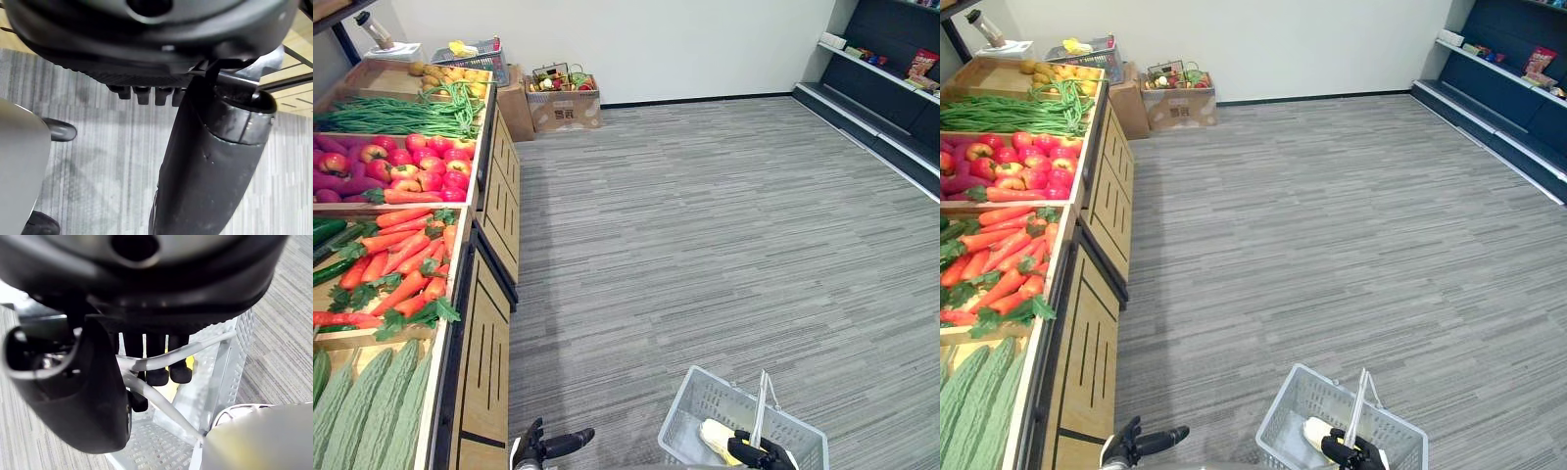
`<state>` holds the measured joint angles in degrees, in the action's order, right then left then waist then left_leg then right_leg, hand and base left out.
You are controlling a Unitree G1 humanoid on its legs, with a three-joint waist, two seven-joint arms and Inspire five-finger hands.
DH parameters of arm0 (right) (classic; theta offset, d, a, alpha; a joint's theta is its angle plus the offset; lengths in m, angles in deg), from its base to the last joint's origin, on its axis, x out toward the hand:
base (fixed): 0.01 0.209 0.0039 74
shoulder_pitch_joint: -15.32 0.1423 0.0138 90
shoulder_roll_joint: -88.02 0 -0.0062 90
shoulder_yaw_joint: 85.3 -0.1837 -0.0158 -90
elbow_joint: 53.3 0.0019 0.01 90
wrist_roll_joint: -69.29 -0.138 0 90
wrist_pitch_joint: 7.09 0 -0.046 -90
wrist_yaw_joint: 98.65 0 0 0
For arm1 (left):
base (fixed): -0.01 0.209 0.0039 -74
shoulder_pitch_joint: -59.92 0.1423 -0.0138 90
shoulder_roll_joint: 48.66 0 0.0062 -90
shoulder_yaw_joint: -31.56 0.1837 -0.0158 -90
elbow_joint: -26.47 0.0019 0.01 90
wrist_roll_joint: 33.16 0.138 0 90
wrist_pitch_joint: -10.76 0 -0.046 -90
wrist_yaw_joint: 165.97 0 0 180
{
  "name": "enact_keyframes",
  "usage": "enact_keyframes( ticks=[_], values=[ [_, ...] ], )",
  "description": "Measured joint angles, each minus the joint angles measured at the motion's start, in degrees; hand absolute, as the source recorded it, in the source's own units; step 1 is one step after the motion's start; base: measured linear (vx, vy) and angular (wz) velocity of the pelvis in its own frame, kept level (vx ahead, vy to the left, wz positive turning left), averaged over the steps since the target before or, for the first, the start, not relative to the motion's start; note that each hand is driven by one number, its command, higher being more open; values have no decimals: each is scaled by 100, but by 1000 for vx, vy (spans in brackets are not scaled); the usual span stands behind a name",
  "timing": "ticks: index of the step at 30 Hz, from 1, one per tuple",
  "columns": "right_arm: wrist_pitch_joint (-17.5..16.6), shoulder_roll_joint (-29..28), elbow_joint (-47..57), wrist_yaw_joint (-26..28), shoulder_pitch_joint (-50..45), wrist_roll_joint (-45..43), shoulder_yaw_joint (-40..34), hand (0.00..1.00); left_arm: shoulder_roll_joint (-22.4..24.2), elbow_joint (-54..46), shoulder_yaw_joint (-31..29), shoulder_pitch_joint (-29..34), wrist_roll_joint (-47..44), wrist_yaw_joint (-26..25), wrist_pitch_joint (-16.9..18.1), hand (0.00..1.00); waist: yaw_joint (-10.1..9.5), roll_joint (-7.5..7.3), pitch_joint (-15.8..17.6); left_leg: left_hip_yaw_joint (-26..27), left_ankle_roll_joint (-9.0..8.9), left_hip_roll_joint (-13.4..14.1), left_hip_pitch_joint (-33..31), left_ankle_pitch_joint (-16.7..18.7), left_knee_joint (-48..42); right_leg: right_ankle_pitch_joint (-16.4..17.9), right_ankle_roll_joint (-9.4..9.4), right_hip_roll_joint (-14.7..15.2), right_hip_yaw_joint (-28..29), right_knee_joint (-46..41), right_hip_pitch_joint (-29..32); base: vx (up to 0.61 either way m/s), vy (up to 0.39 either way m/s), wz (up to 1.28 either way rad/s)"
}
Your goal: Pick vegetable in the basket
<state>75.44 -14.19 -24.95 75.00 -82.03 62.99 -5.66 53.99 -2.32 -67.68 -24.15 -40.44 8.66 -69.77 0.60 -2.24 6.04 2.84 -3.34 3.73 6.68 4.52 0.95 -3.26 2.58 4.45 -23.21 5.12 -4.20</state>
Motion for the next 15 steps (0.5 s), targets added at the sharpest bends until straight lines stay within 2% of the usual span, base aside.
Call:
enact_keyframes(
  ticks=[2, 4, 6, 8, 9, 11, 13, 14, 15],
  values=[
    [-1, -9, 0, 1, -39, -2, -54, 0, -3, -2, 8, 2, 2, -38, -1, 100, 16, 5, 11, 8, 25, -6, 31, 20, -15, 111, 30, 44, 0, -181, 29, 45, 21, 1],
    [-22, -60, 12, -6, -71, -24, -256, 0, -3, -5, 7, 15, 3, -55, -1, 100, 45, 15, 20, 5, 65, -26, 81, 60, -63, 445, 67, 206, 0, -848, 225, 59, 56, 9],
    [-42, -142, 98, -54, -70, -99, -560, 0, -17, -36, 5, 24, 1, -55, 0, 100, 86, -43, 68, -5, 165, -146, 191, 176, -170, 886, 154, 583, 36, -2016, 565, 70, 102, 8],
    [-83, -141, 178, -64, -78, -274, -648, 0, -27, -52, 6, 43, 1, -73, -1, 100, 86, -49, 94, 34, 270, -260, 256, 299, -267, 1036, 120, 925, 253, -3251, 1043, 52, 99, -6],
    [-89, -142, 251, -63, -89, -283, -648, 0, -53, -104, -3, 74, 0, -93, 0, 100, 85, -100, 90, 62, 316, -315, 285, 368, -318, 1034, 116, 1033, 464, -3748, 1279, 54, 67, -14],
    [-146, -197, 255, -45, -93, -283, -646, 0, -84, -132, -72, 92, 1, -99, -2, 100, 85, -176, 109, 51, 367, -345, 403, 450, -306, 1028, 105, 1039, 812, -4102, 1412, 52, 10, -8],
    [-171, -227, 254, -43, -112, -306, -670, 0, -66, -129, -117, 111, 2, -98, -6, 100, 125, -177, 118, -11, 395, -322, 560, 481, -214, 960, -23, 968, 1141, -4564, 1612, 59, -40, 2],
    [-154, -248, 272, -22, -106, -372, -754, 0, -43, -127, -148, 94, 3, -101, -8, 100, 131, -93, 117, -17, 412, -180, 648, 564, -225, 1303, -10, 693, 1462, -4492, 1745, 108, -71, 1],
    [-133, -289, 274, 12, -123, -428, -788, 0, 13, -120, -262, 97, 17, -97, -9, 100, 136, 26, 131, -11, 341, 32, 645, 652, -289, 1453, -14, 348, 1645, -4137, 1835, 152, -121, 4]
  ],
)
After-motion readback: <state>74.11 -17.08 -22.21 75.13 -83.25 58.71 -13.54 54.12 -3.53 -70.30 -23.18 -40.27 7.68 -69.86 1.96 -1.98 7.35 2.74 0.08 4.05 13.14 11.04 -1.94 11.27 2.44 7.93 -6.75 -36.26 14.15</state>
